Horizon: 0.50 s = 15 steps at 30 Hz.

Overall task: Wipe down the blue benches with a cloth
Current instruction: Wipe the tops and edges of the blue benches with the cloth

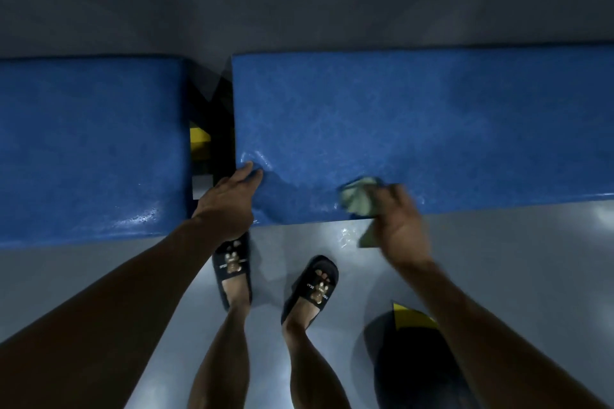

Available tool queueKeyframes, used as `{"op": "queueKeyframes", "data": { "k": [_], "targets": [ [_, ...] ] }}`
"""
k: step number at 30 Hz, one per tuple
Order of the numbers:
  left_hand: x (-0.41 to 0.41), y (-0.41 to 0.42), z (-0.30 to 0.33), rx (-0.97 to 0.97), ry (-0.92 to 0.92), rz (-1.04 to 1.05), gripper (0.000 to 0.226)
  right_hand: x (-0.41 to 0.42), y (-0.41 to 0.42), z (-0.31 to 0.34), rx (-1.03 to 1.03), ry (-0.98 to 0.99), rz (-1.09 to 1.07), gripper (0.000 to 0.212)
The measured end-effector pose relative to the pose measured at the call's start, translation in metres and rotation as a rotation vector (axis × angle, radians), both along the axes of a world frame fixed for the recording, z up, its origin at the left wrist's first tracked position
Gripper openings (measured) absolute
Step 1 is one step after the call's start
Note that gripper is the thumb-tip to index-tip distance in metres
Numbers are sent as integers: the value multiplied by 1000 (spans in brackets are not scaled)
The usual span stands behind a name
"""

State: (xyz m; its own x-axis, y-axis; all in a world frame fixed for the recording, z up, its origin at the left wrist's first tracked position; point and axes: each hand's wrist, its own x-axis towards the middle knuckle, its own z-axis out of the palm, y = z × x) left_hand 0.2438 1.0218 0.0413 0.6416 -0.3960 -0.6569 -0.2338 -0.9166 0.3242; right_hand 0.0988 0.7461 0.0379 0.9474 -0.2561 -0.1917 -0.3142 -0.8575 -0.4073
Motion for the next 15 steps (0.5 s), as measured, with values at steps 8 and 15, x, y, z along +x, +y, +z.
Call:
{"op": "queueKeyframes", "data": {
  "k": [8,15],
  "targets": [
    [-1,11,-13,-38,-22,-20,79,5,-11,-16,-147,63,-509,41],
    [0,45,-12,-416,-166,142,69,40,129,-14,15,49,50,46]
  ]
}}
